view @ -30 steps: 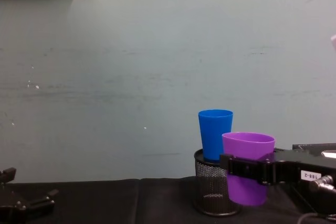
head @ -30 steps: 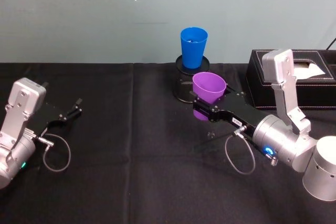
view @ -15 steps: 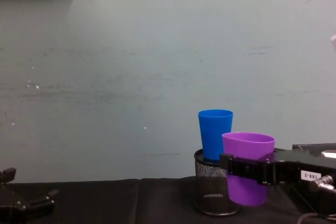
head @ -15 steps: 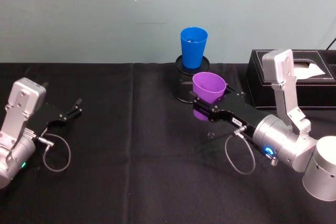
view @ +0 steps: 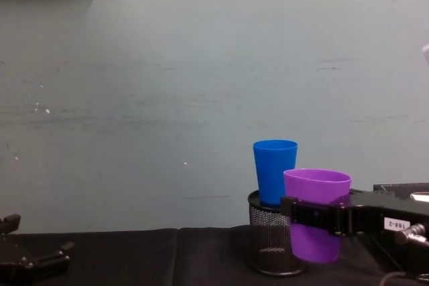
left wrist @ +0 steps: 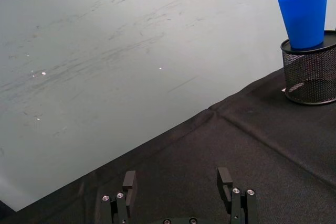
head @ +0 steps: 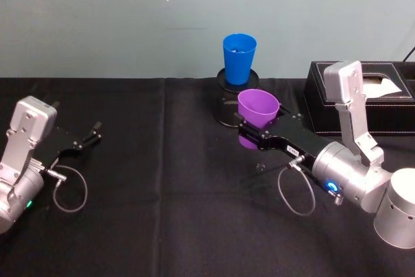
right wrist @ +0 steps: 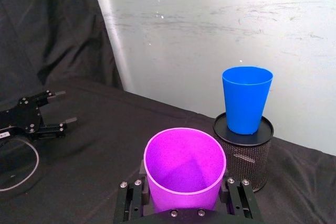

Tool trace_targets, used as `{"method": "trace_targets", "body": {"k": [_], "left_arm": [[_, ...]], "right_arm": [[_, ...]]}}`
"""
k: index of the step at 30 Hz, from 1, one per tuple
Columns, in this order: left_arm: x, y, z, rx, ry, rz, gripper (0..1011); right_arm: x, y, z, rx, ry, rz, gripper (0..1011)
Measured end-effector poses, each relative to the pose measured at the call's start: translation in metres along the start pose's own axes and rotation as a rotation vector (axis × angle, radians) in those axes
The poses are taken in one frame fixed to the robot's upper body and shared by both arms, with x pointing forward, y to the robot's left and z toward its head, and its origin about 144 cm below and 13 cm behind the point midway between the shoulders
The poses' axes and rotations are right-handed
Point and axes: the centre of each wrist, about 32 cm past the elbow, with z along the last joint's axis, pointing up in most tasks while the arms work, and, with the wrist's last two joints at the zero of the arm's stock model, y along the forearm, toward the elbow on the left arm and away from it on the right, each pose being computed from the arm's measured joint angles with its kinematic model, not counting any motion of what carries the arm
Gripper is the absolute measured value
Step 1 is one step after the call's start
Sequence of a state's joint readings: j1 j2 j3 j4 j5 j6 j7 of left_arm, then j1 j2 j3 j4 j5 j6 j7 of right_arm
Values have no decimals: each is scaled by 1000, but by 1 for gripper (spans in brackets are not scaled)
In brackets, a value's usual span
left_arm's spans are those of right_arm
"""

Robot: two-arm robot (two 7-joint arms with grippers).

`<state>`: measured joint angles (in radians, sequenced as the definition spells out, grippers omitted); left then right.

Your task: Pick up one cup with a gripper and tap it against the other cup.

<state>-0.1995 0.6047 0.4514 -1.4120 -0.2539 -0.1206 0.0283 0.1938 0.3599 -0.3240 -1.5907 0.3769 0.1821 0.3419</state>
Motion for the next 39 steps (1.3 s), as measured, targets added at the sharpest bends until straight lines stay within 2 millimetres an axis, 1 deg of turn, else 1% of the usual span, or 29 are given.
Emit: {"method": "trace_targets", "body": {"k": [39], "left_arm": [[0, 0, 0, 0, 0, 0, 1000]], "right_arm": [[0, 0, 0, 0, 0, 0, 715]]}}
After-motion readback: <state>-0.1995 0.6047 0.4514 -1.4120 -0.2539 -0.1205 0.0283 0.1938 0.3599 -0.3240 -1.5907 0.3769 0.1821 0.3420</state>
